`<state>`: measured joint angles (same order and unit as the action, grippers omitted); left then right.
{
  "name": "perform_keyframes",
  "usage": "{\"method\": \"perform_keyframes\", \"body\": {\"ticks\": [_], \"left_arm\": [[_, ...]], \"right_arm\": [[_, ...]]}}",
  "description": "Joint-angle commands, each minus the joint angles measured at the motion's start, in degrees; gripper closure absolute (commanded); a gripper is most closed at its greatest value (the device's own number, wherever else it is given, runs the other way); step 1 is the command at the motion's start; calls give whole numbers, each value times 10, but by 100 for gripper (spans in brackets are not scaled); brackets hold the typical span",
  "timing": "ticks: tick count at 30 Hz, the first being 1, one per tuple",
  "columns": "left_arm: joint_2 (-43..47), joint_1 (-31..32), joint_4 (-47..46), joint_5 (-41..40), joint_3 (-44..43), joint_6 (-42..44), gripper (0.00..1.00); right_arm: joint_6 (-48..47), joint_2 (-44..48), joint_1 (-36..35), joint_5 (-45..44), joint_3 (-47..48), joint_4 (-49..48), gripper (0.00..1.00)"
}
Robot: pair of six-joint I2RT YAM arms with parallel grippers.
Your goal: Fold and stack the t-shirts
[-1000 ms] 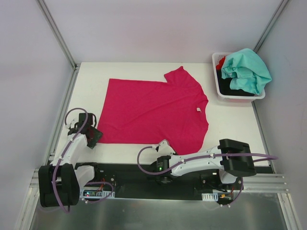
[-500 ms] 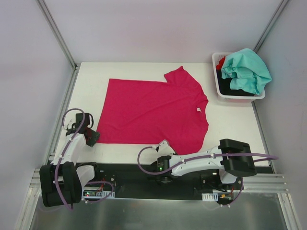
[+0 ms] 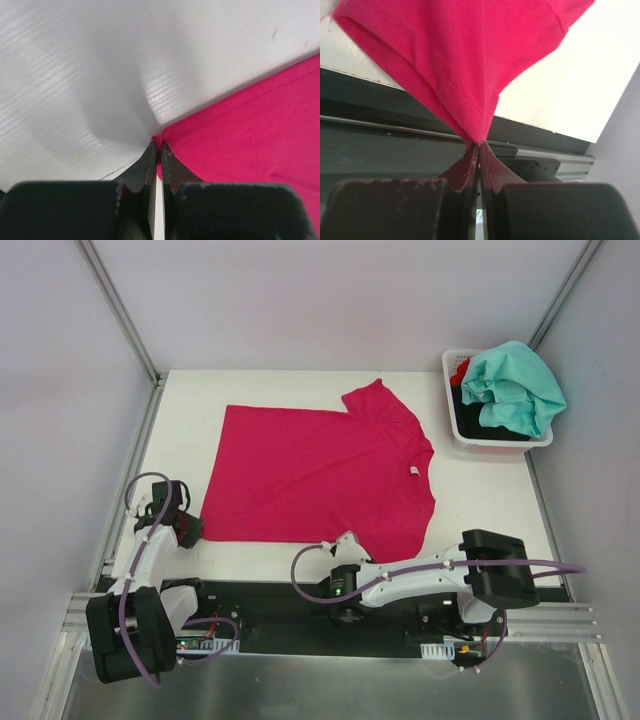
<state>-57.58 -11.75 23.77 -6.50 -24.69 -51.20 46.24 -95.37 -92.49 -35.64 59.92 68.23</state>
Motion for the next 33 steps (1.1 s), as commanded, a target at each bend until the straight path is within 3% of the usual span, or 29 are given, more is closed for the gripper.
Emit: {"method": "perform_keyframes", "body": {"ticks": [1,13,33], "left_arm": [[18,-10,30,10,4,8,100],[36,-23,57,35,-30,18,100],[74,-45,106,51,-71,28,100]], "right_arm": [[43,43,6,-20,32,100,96],[45,106,69,-51,20,129,96],[54,156,115,-74,-2,168,96]]}}
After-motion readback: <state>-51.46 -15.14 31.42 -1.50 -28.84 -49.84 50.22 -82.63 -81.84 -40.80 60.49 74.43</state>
